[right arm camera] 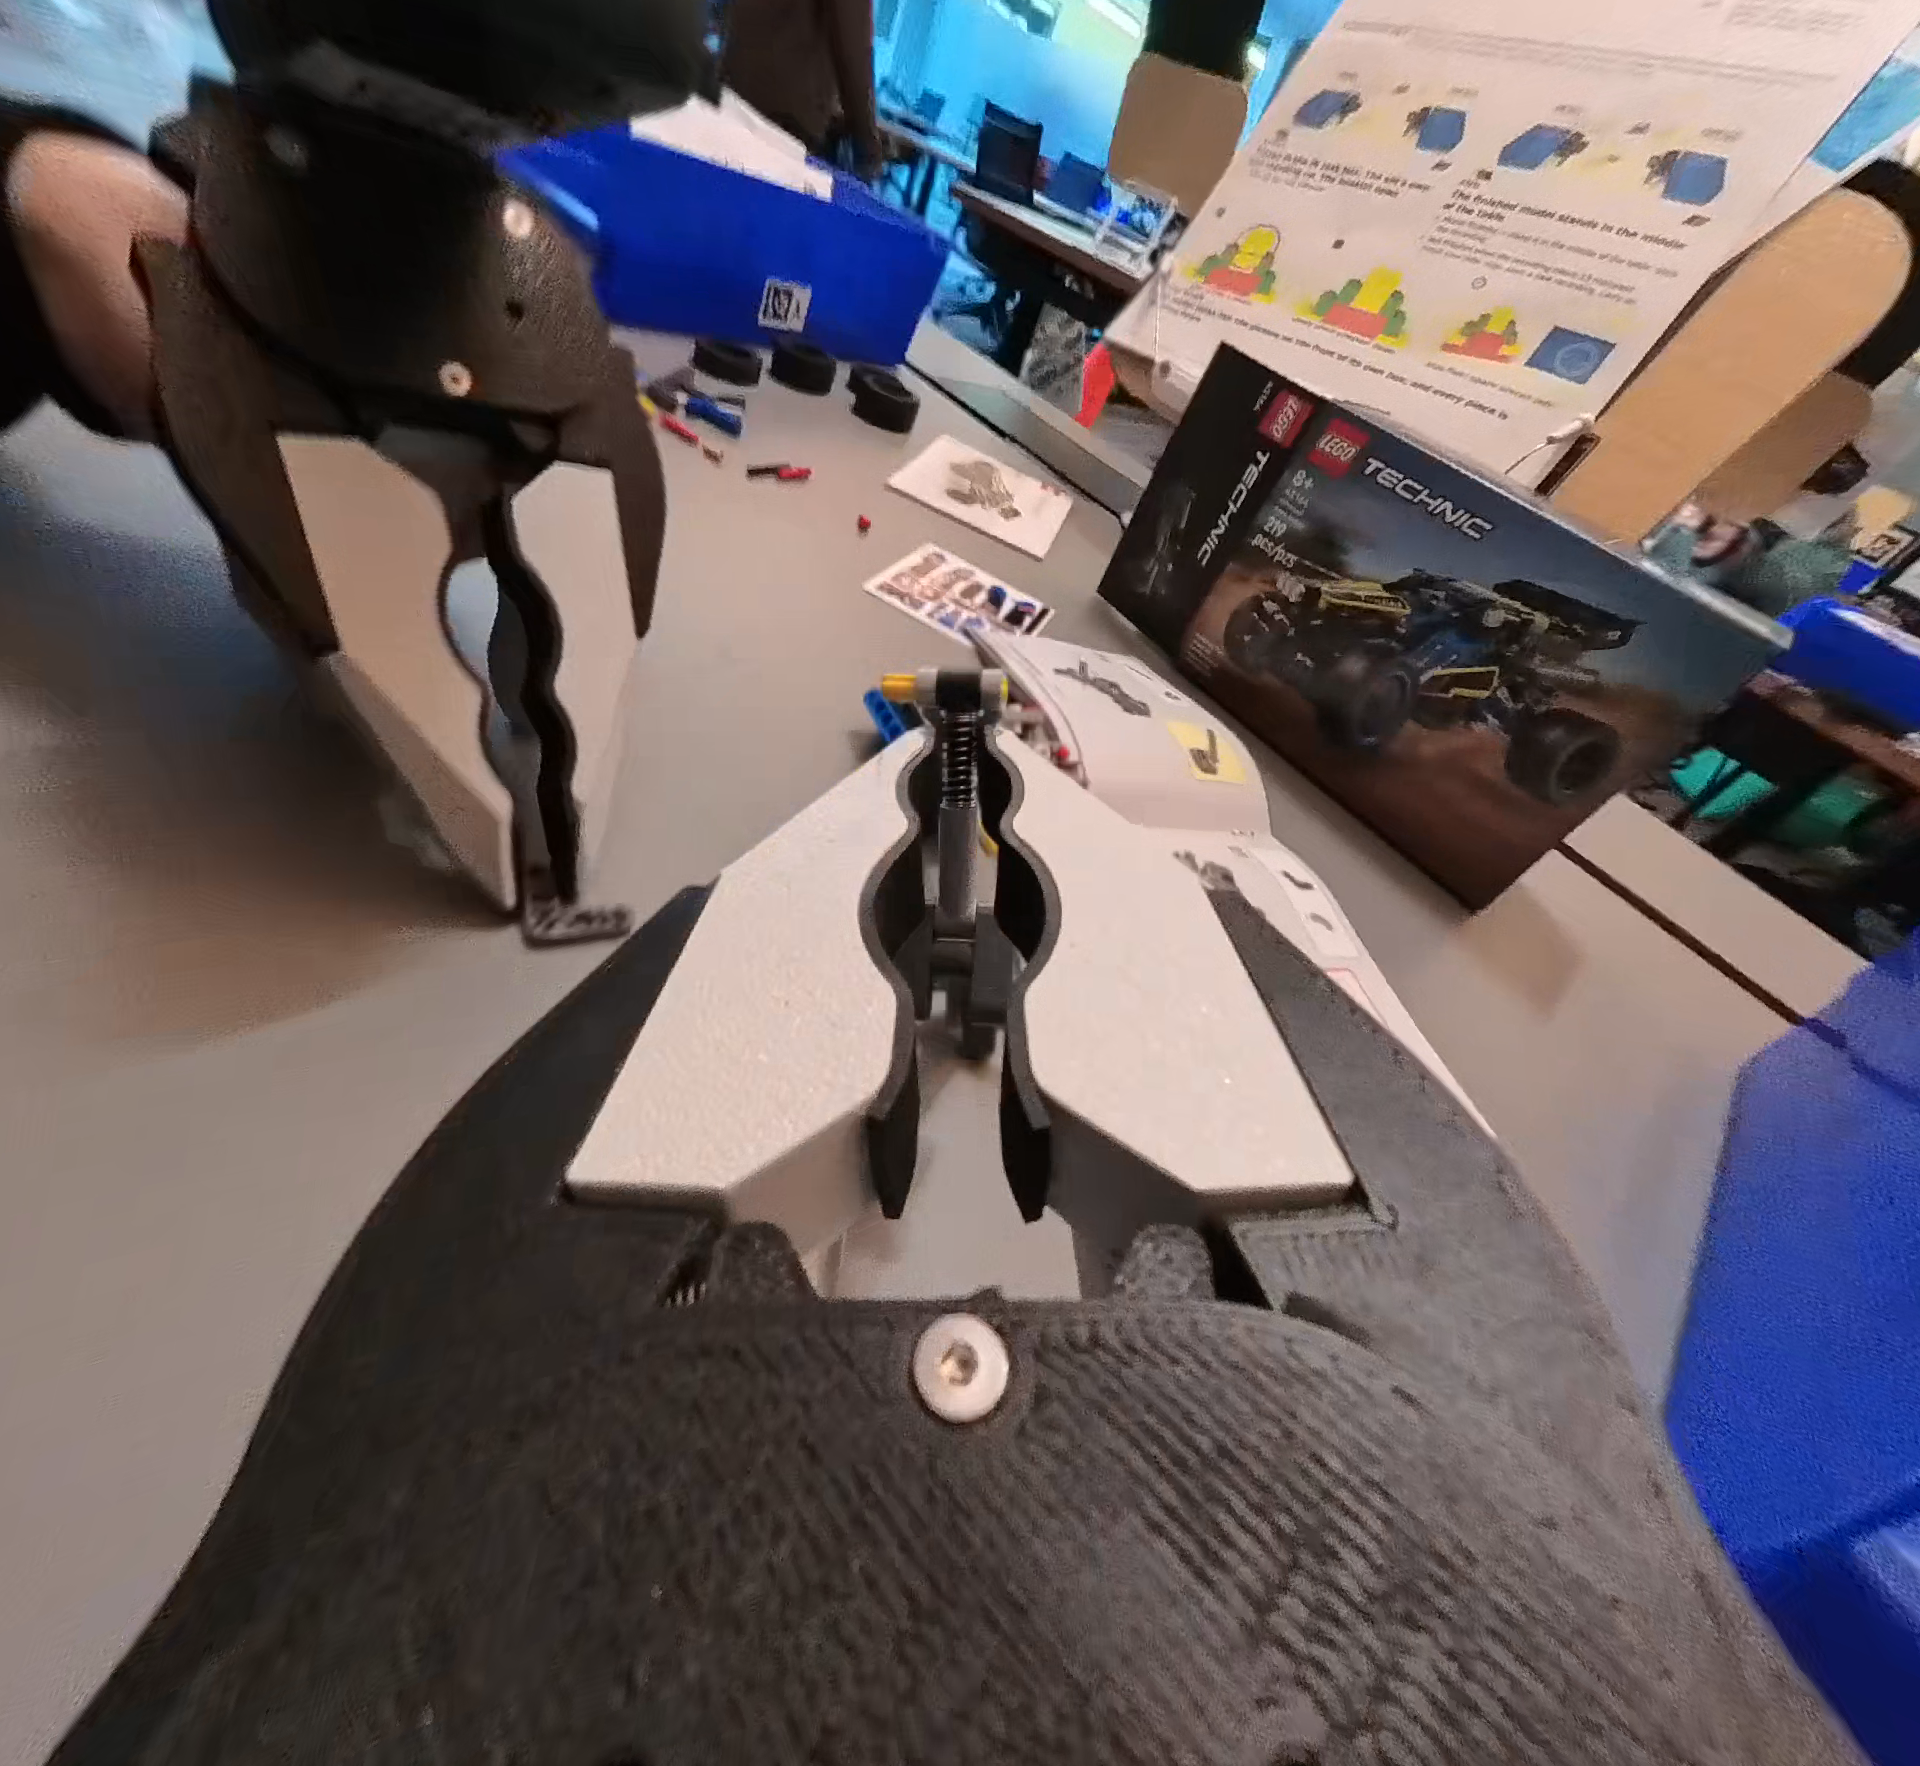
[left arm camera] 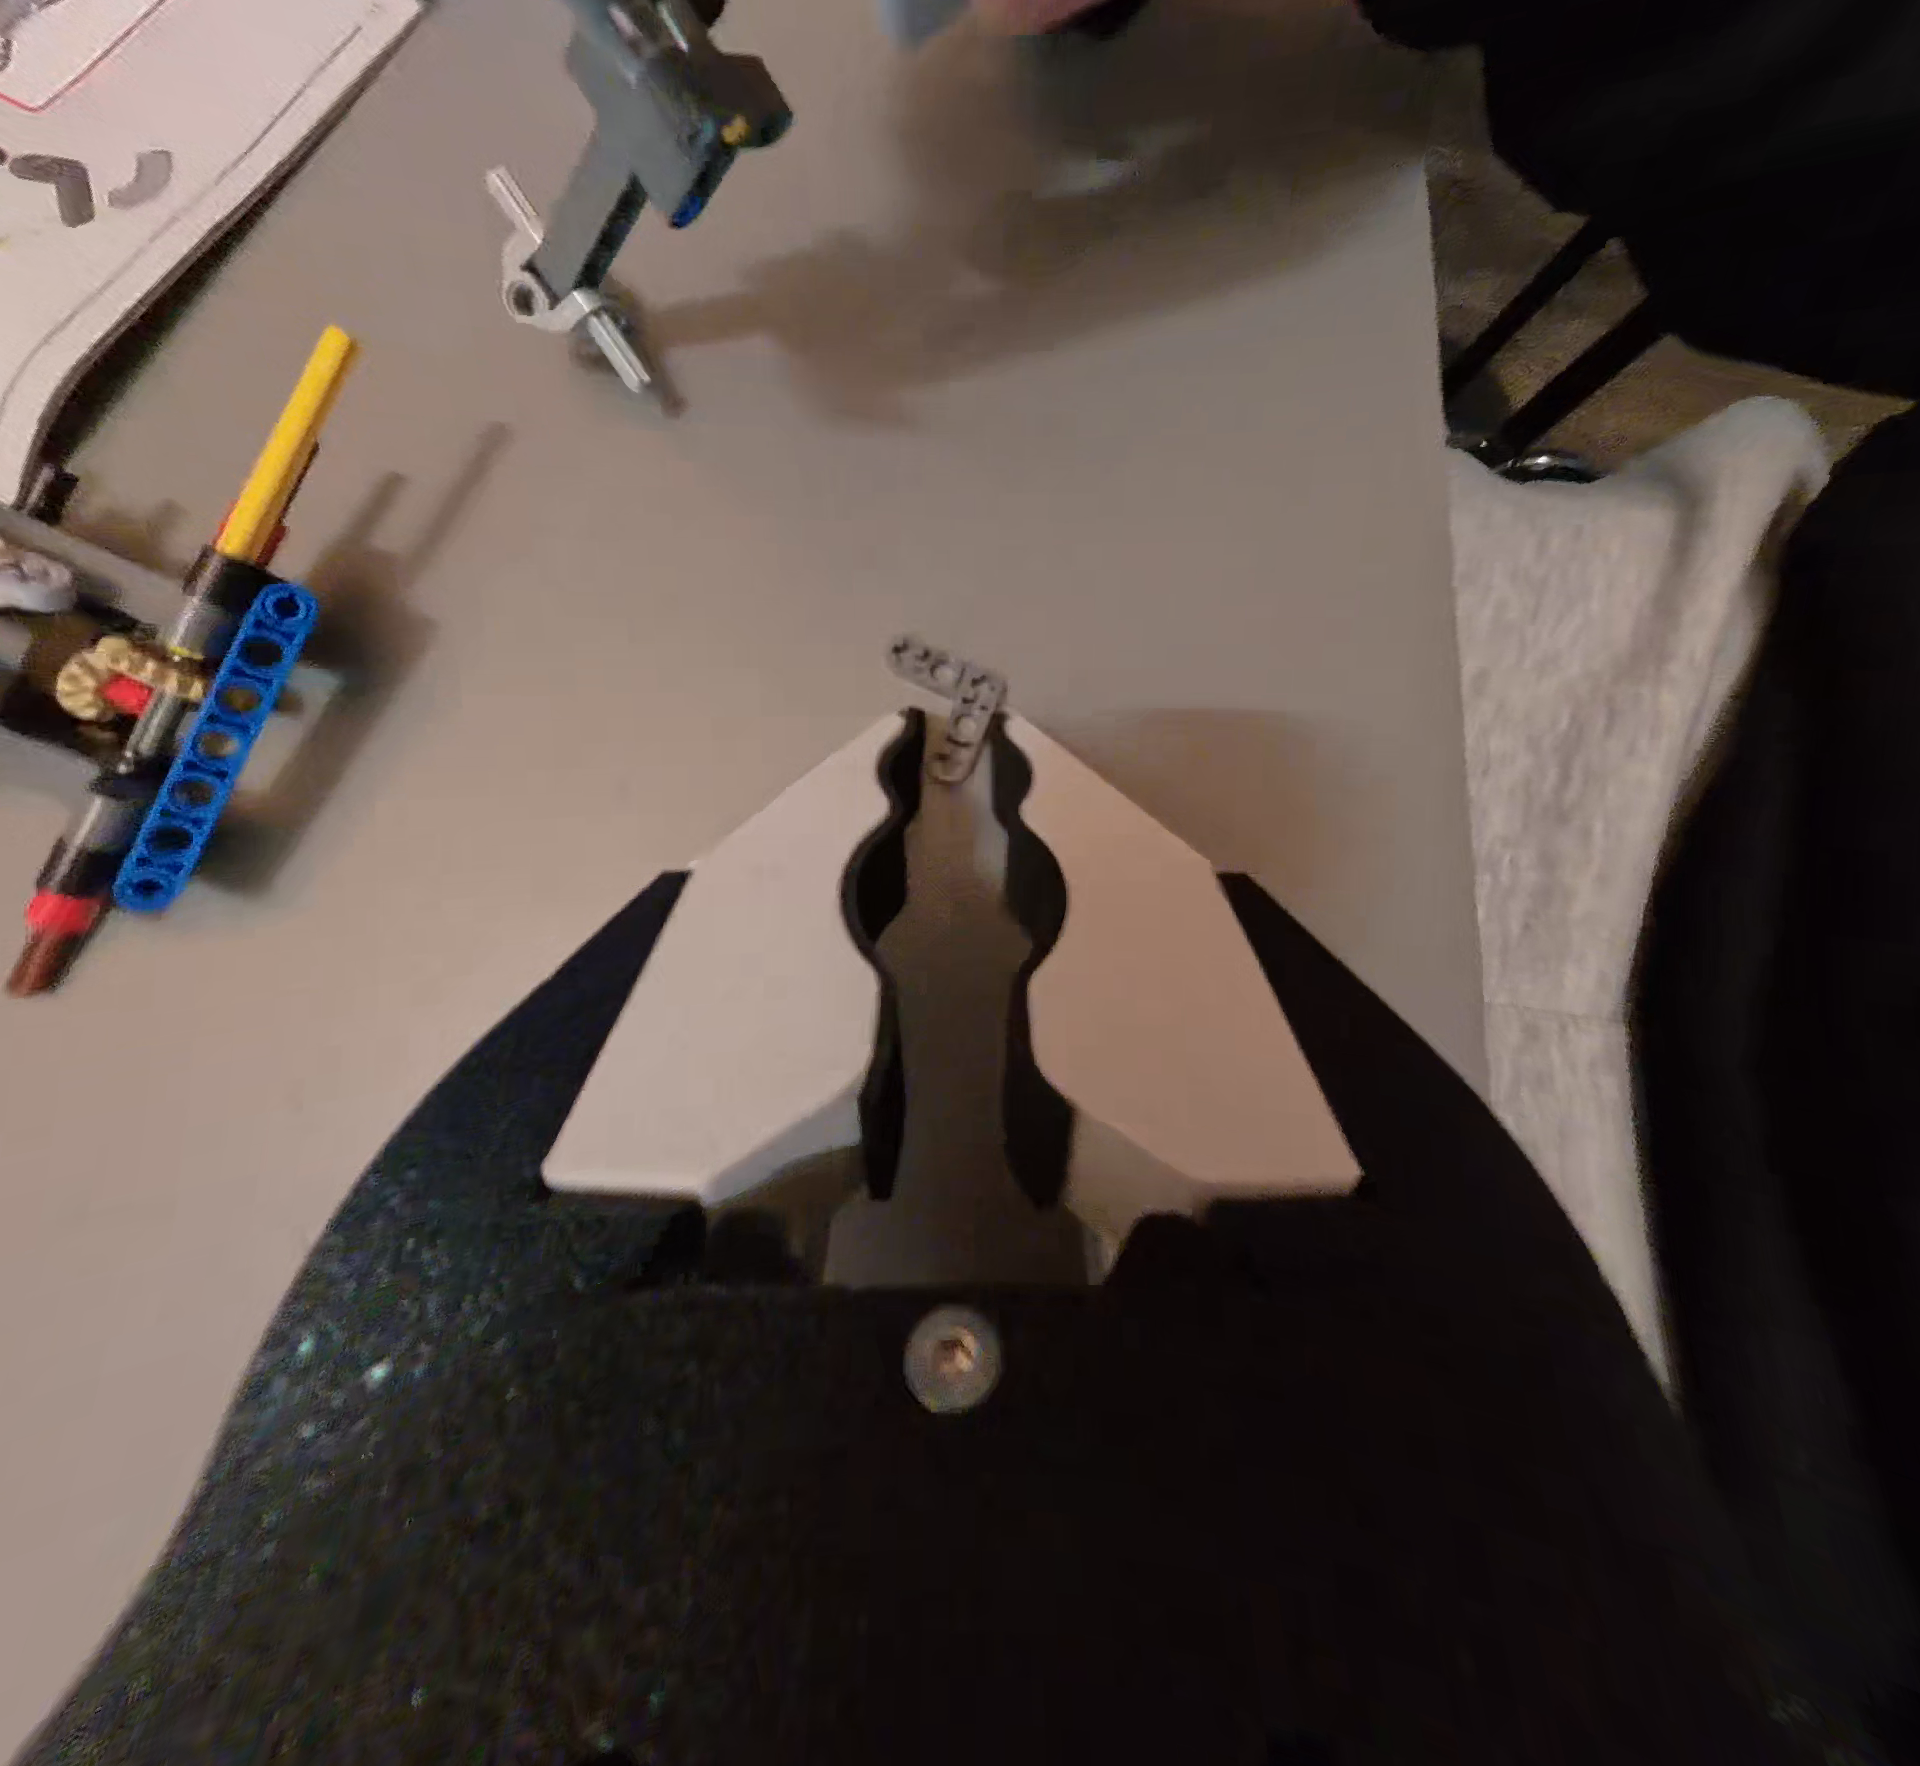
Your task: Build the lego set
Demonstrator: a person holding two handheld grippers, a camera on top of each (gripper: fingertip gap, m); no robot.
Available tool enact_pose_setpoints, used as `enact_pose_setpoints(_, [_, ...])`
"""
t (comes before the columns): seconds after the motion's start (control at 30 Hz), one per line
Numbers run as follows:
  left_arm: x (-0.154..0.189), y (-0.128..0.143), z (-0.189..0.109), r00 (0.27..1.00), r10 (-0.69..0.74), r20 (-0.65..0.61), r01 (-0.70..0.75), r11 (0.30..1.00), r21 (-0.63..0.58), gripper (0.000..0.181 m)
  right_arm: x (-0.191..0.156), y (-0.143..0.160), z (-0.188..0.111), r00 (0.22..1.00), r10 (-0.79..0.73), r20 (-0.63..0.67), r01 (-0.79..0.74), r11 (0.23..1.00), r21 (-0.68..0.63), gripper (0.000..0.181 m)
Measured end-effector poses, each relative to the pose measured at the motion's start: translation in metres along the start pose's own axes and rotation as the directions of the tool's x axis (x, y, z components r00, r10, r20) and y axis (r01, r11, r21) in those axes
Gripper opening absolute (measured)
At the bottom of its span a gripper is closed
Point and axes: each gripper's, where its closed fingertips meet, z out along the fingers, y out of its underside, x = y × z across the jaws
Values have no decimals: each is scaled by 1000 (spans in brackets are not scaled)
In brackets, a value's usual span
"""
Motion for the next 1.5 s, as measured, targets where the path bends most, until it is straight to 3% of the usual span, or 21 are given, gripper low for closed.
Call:
enact_pose_setpoints(0.03, [0,0,0,999,32,2,-32,999,-16,4,-4,5,-1,1000,-31,-2,31,999,-30,4])
enact_pose_setpoints(0.1, [-2,0,0,985,170,40,-168,985,-38,4,-15,13,-1,995,-102,22,104,991,-88,4])
enact_pose_setpoints(0.17, [-2,-1,0,910,399,115,-393,917,-69,4,-26,22,-1,986,-157,63,165,974,-152,6])
enact_pose_setpoints(0.23, [-4,-6,-3,730,640,238,-628,766,-137,4,-33,32,1,979,-174,108,195,954,-228,12])
enact_pose_setpoints(0.3, [-8,-9,-8,483,807,339,-773,575,-269,4,-38,37,3,980,-129,151,168,945,-281,25])
enact_pose_setpoints(0.37, [-17,-13,-16,257,876,409,-803,429,-413,4,-44,32,-1,979,-46,200,107,947,-304,36])
enact_pose_setpoints(0.43, [-18,-18,-21,125,881,456,-801,361,-478,4,-56,18,-7,959,83,271,-1,956,-292,35])
enact_pose_setpoints(0.57, [-12,-31,-32,-25,833,552,-807,309,-503,4,-66,12,-2,925,253,283,-161,937,-310,31])
enact_pose_setpoints(0.63, [-8,-35,-35,-43,820,571,-816,301,-493,4,-74,12,0,916,250,314,-159,944,-289,23])
enact_pose_setpoints(0.7, [-6,-35,-37,-48,816,576,-822,296,-487,4,-79,4,2,924,194,330,-125,968,-218,3])
enact_pose_setpoints(0.8, [-5,-29,-36,-25,825,564,-835,293,-466,4,-84,9,4,947,39,318,22,983,-185,2])
enact_pose_setpoints(0.87, [-7,-21,-33,38,837,545,-842,321,-434,4,-89,18,6,946,-118,301,179,966,-184,2])
enact_pose_setpoints(0.93, [-11,-5,-29,187,848,495,-827,408,-387,20,-91,34,9,905,-308,294,380,897,-227,2])
enact_pose_setpoints(1.0, [-9,4,-29,387,801,457,-793,542,-278,27,-97,43,12,807,-496,320,572,791,-218,2])
enact_pose_setpoints(1.1, [-4,1,-38,624,662,415,-695,713,-93,19,-98,50,17,758,-554,344,640,733,-231,4])
enact_pose_setpoints(1.23, [-6,-10,-49,830,457,321,-507,858,89,18,-94,45,11,779,-501,377,601,767,-223,22])
enact_pose_setpoints(1.3, [-21,-11,-51,896,336,290,-380,918,112,17,-86,39,4,836,-411,362,513,820,-254,22])
enact_pose_setpoints(1.33, [-30,-12,-50,916,289,279,-330,937,114,17,-78,32,1,887,-333,320,423,864,-273,21])
enact_pose_setpoints(1.4, [-49,-12,-46,933,224,280,-260,960,98,17,-55,23,3,987,-35,158,90,930,-356,30])
enact_pose_setpoints(1.47, [-65,-13,-40,943,182,279,-210,975,75,18,-43,22,11,971,238,11,-215,897,-385,33])
enact_pose_setpoints(1.5, [-72,-14,-37,944,162,287,-190,979,72,17,-40,23,16,954,295,-51,-291,876,-385,25])
